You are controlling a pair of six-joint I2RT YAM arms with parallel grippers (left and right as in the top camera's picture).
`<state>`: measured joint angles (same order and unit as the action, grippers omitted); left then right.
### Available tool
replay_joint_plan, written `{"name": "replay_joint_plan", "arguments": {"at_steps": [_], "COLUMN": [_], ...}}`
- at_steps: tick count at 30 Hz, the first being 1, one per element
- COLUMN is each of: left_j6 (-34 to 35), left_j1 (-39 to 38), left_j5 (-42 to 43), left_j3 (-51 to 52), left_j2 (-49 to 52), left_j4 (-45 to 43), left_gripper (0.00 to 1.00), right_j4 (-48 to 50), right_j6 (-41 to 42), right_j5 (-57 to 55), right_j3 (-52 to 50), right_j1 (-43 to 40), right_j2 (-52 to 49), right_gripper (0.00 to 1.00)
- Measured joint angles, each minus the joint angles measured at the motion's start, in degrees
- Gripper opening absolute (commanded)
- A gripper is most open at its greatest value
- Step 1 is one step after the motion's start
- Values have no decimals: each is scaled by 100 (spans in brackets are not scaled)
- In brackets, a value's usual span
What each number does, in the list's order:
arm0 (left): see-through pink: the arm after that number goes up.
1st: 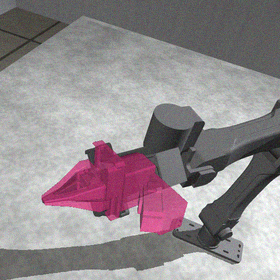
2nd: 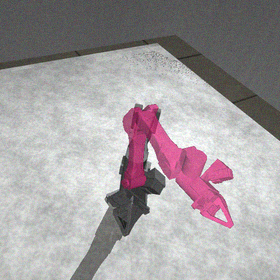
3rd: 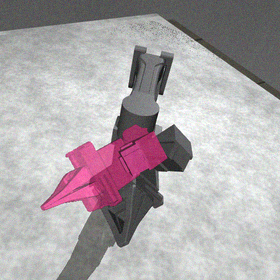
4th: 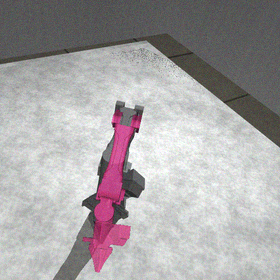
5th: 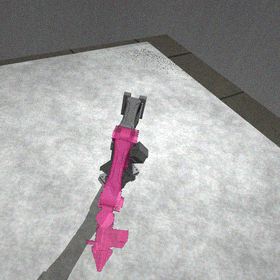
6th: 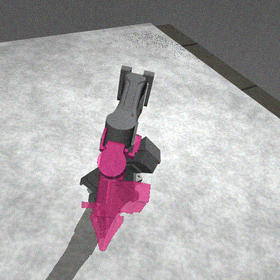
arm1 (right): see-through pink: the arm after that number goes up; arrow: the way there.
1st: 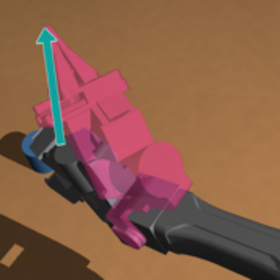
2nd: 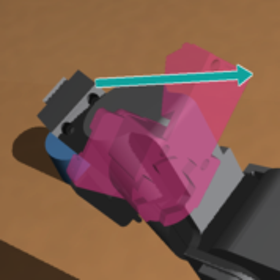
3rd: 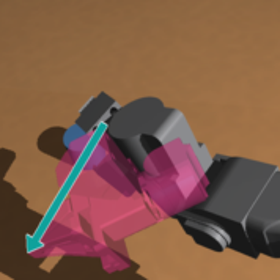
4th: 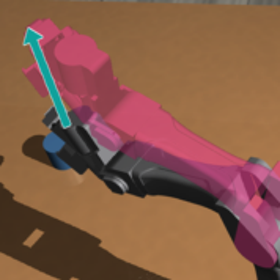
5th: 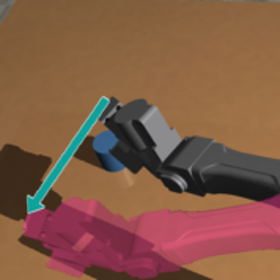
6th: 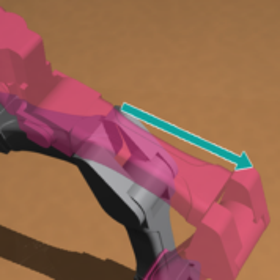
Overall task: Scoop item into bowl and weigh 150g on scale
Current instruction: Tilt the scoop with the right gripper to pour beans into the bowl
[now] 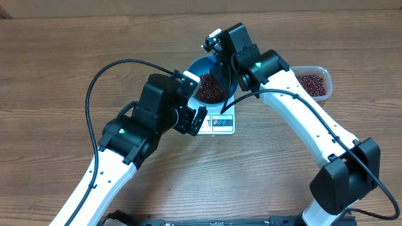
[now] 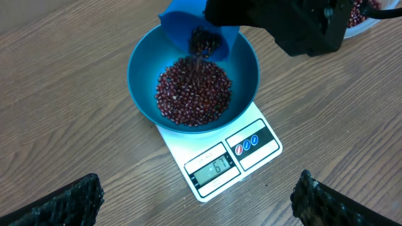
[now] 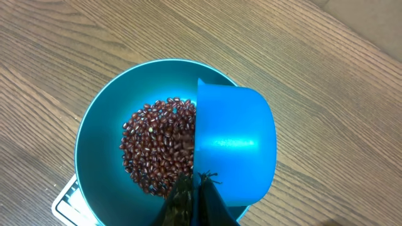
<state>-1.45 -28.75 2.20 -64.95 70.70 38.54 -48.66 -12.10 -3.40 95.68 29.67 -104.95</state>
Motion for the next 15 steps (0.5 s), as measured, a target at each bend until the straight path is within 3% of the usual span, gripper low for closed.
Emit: {"name": "replay_joint_plan", "arguments": {"at_steps": [15], "left_j6": [0], "left_j1": [0], "left_j5": [0], "left_j3": [0], "left_j2": [0], "left_j4": [0], "left_gripper": [100], "right_j4": [-70], "right_j6": [-170], "right_j5": [-94], "right_j3": [2], "right_j1": [4], "right_j2": [518], "right_gripper": [4]}}
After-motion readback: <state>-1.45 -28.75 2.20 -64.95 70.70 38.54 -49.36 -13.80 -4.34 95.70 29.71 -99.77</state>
